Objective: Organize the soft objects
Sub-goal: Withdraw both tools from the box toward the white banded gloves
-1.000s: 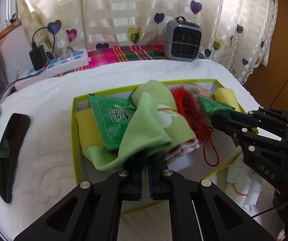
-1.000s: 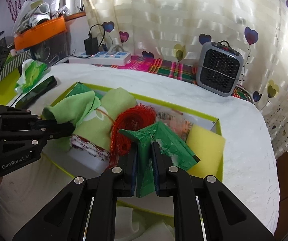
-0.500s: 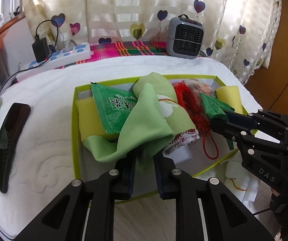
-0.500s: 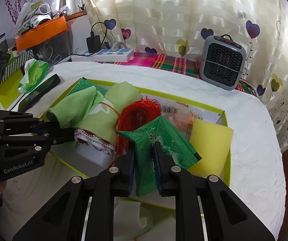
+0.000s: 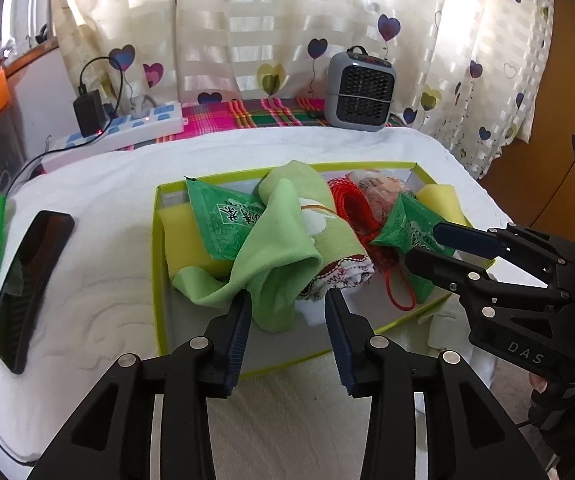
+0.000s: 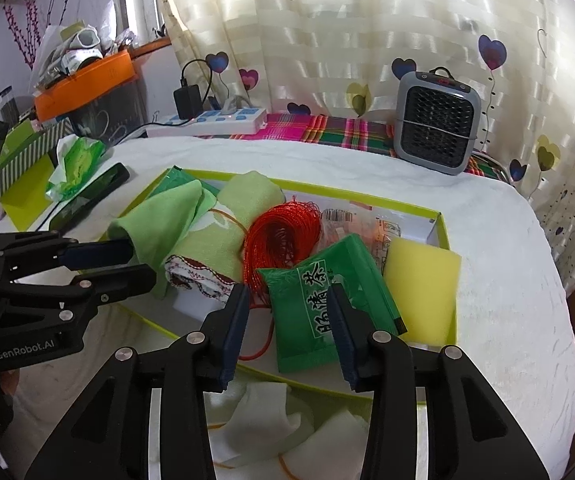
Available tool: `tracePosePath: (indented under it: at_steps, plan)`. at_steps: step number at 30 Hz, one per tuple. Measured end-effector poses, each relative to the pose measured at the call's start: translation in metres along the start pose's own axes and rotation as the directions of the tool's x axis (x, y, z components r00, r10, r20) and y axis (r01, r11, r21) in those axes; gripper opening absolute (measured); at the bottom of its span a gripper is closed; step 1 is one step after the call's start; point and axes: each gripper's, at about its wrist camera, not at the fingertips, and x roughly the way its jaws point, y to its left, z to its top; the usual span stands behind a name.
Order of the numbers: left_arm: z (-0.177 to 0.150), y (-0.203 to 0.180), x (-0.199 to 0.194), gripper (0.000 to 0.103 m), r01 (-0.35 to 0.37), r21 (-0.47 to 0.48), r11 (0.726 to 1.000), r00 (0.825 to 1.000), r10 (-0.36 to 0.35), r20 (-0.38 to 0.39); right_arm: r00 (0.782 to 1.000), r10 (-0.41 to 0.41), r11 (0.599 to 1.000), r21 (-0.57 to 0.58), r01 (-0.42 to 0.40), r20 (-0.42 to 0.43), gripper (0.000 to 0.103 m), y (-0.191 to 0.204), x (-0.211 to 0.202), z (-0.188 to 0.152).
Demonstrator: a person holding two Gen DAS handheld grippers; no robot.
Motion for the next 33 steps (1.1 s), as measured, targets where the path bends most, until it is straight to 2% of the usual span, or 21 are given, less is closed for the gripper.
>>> tracePosePath:
  at_steps: [3,5,21,33]
  plan:
    - [-0.002,-0.001,-0.005,0.043,-0.002,-0.001,1.000,1.000,0.002,0.005,1.000,0.001,1.000,0.005,-0.001,0.014,0.044,0.001,-0.006,-0.001]
    - [-0.004,-0.002,-0.008,0.043,-0.002,-0.002,1.000,1.000,0.002,0.011,1.000,0.000,1.000,0.007,0.000,0.018,0.047,0.002,-0.009,-0.001]
    - [-0.022,-0.014,-0.043,0.045,-0.020,-0.010,1.000,0.998,0.020,0.051,0.998,-0.013,0.999,0.054,0.009,0.065,0.050,0.005,-0.044,-0.017]
    - [-0.042,-0.023,-0.067,0.048,0.034,-0.036,0.999,0.996,-0.031,0.083,0.997,-0.020,0.987,0.162,0.008,0.077,0.066,-0.013,-0.077,-0.052]
